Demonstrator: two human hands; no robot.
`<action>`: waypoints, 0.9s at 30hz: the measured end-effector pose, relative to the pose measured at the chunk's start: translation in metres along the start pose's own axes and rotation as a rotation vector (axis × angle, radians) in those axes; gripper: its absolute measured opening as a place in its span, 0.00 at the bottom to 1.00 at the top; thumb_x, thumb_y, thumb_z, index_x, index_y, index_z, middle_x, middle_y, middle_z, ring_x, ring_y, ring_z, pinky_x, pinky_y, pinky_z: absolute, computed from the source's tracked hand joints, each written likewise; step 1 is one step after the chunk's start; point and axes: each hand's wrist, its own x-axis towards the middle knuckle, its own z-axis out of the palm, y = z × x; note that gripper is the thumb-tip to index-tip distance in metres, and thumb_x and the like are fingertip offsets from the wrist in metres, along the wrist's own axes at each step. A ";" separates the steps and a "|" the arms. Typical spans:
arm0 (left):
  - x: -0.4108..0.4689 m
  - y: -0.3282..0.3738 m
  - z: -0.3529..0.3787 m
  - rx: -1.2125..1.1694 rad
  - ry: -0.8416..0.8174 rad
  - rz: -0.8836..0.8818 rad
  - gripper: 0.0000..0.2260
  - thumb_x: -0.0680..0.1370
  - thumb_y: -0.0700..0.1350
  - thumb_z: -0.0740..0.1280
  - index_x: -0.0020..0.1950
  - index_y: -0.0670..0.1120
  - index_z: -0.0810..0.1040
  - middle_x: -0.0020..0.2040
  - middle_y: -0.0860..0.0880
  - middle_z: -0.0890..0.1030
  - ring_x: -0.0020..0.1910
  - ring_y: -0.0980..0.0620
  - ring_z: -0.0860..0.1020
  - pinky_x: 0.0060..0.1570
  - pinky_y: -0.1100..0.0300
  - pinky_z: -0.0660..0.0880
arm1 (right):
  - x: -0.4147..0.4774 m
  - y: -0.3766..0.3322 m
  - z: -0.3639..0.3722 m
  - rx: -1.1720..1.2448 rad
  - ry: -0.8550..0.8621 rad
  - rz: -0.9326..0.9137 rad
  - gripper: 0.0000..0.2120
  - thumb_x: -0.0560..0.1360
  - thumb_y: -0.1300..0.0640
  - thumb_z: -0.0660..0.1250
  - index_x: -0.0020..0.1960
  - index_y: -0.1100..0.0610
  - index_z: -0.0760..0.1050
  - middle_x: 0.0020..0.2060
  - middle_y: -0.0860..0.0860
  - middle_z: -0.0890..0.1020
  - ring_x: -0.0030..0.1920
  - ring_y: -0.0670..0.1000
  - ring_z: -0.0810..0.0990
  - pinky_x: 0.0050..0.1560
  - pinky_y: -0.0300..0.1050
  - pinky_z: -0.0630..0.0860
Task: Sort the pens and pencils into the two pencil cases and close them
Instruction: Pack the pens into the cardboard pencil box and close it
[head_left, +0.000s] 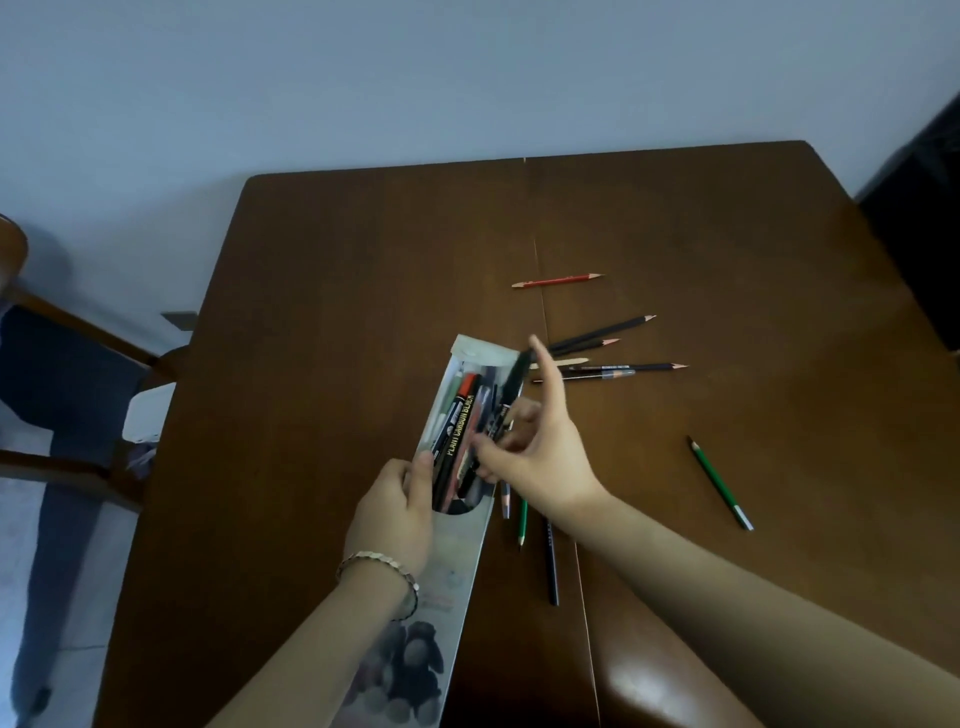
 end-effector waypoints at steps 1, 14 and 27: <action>-0.002 0.003 0.001 0.008 -0.003 0.009 0.18 0.80 0.56 0.50 0.45 0.46 0.72 0.31 0.52 0.72 0.28 0.54 0.69 0.26 0.61 0.62 | 0.001 -0.001 0.000 -0.018 -0.022 0.012 0.46 0.70 0.68 0.71 0.70 0.35 0.48 0.42 0.49 0.80 0.35 0.46 0.83 0.37 0.43 0.83; -0.005 0.019 -0.010 -0.020 0.029 0.013 0.20 0.80 0.56 0.50 0.44 0.44 0.72 0.32 0.50 0.71 0.28 0.54 0.68 0.26 0.61 0.62 | 0.040 -0.039 -0.040 -0.503 -0.123 -0.165 0.27 0.69 0.56 0.74 0.63 0.52 0.65 0.51 0.45 0.75 0.46 0.45 0.78 0.44 0.37 0.77; -0.017 0.010 -0.015 -0.056 0.021 0.084 0.18 0.80 0.56 0.50 0.41 0.46 0.72 0.33 0.51 0.73 0.30 0.55 0.71 0.27 0.64 0.64 | 0.032 -0.021 -0.036 -0.326 -0.008 -0.309 0.35 0.67 0.63 0.75 0.69 0.55 0.63 0.54 0.45 0.75 0.57 0.39 0.74 0.56 0.26 0.70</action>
